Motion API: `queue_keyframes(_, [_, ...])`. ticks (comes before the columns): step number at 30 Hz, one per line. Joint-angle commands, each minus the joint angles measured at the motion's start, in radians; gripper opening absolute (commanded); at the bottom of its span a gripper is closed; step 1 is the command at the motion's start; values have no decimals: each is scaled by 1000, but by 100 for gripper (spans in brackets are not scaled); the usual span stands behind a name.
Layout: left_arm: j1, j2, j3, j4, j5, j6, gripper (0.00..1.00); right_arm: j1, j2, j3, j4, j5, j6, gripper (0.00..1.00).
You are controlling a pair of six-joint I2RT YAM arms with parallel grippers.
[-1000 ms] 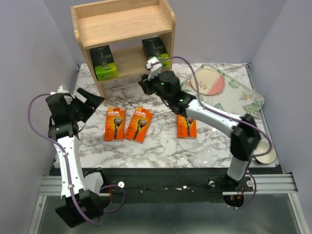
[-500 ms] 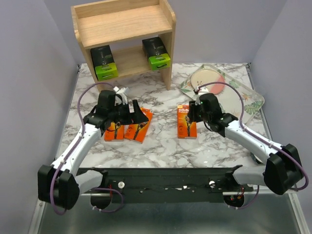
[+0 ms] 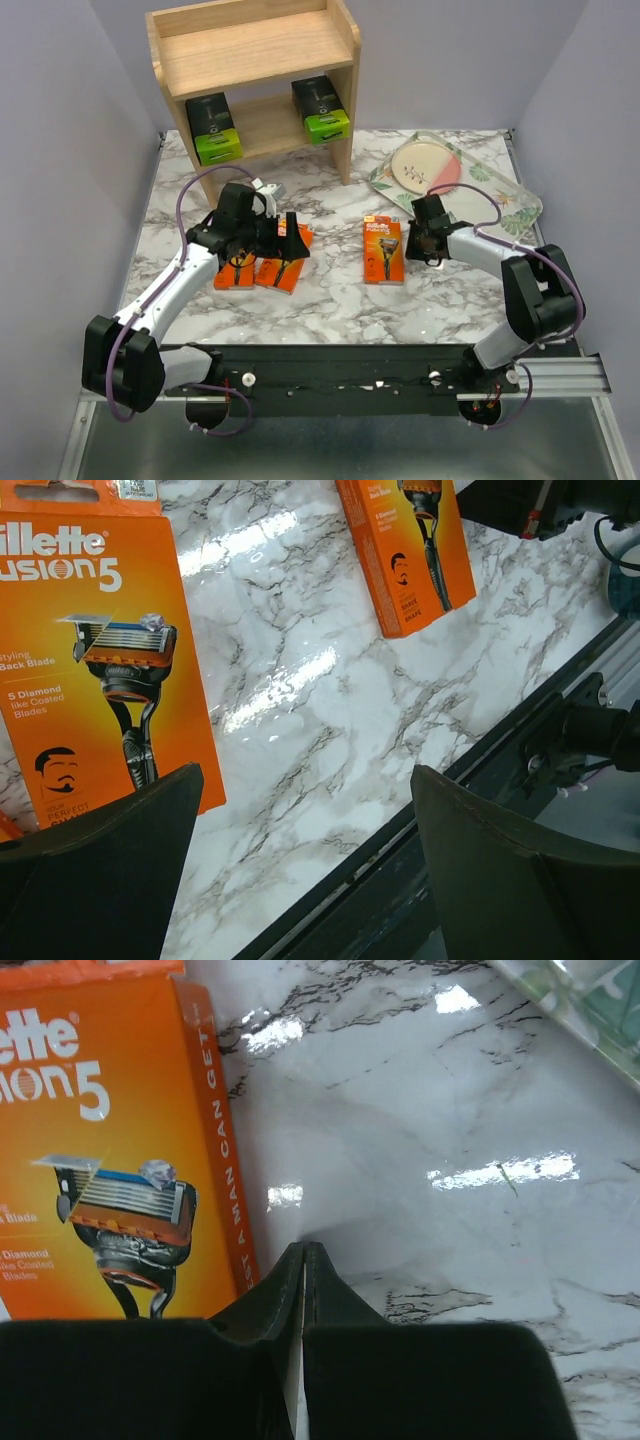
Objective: Place and organize the shaving razors onto the shelf
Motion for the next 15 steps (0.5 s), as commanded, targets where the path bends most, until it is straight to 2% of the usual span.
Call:
queue_keyframes(1, [-5,11,35,20,-24,-62,94,39,75,43,-45,-7,50,11])
queue_keyframes(3, [-6,16,29,30,-17,-86,94,91,92,43,-21,-106,56,11])
queue_keyframes(8, [-5,11,26,35,-27,-136,94,290,143,124,-7,-194,139,11])
queue_keyframes(10, [-5,-1,24,14,-48,-139,94,329,192,170,3,-205,173,10])
queue_keyframes(13, [-5,-28,9,-6,-138,-136,95,375,199,268,-40,-119,185,11])
queue_keyframes(15, [-5,-35,-17,6,-155,-137,96,374,177,305,-85,-26,130,11])
